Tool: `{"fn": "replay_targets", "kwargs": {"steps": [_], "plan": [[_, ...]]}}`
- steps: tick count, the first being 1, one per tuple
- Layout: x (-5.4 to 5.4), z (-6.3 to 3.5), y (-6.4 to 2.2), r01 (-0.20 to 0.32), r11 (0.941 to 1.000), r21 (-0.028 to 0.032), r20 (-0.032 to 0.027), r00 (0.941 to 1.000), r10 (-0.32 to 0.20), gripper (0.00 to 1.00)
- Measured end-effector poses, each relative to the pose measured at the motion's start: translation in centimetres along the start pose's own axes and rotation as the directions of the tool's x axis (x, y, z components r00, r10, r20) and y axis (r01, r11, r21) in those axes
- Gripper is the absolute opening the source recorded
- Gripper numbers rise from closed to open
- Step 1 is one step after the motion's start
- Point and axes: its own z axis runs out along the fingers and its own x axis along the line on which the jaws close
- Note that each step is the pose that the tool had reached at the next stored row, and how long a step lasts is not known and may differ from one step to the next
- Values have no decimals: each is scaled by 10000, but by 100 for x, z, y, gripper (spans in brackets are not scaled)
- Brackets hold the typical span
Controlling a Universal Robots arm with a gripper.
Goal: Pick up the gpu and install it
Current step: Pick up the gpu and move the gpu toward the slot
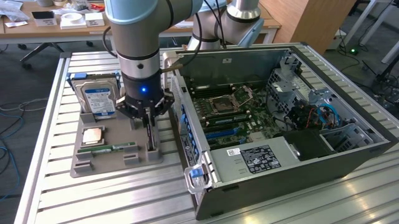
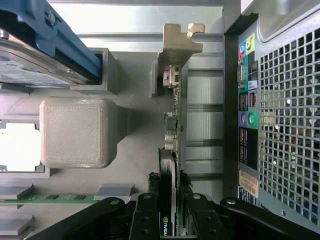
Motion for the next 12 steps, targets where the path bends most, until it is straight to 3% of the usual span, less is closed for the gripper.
{"fn": "replay_targets", "kwargs": {"steps": [12], "plan": [[-6,-260,10,0,10000,-1,0,10000,0,26]]}}
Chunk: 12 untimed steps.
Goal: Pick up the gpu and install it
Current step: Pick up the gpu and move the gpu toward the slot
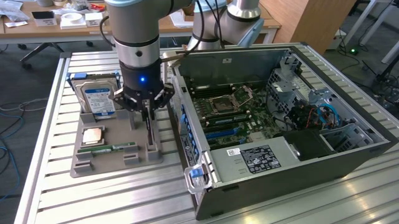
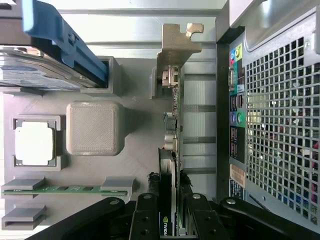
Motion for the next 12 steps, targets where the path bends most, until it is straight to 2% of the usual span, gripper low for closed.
{"fn": "replay_targets", "kwargs": {"steps": [5,12], "plan": [[-3,-141,6,0,10000,0,0,10000,0,26],[-8,-387,15,0,10000,1,-1,10000,0,26]]}}
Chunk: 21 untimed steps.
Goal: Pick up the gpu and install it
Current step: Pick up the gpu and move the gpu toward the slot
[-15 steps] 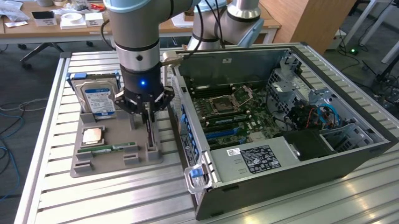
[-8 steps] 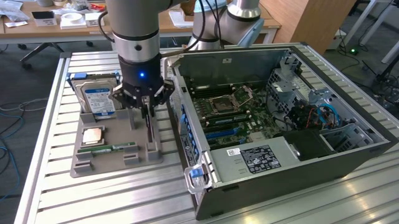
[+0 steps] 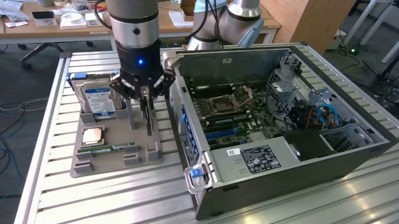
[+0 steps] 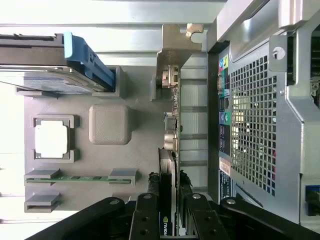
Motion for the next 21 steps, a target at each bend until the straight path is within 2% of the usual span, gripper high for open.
{"fn": "replay_targets", "kwargs": {"steps": [10,21], "plan": [[-7,-329,13,0,10000,-1,1,10000,0,26],[-13,-582,22,0,10000,0,0,10000,0,26]]}}
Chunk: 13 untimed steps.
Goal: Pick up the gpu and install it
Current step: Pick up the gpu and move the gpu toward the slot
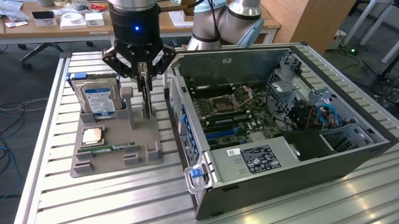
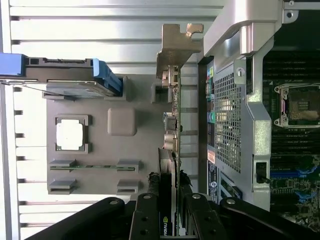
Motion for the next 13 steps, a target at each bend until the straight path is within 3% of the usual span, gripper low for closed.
{"fn": "replay_targets", "kwargs": {"steps": [7,13], "plan": [[-2,-91,4,0,10000,-1,1,10000,0,26],[-2,-93,4,0,10000,0,1,10000,0,26]]}}
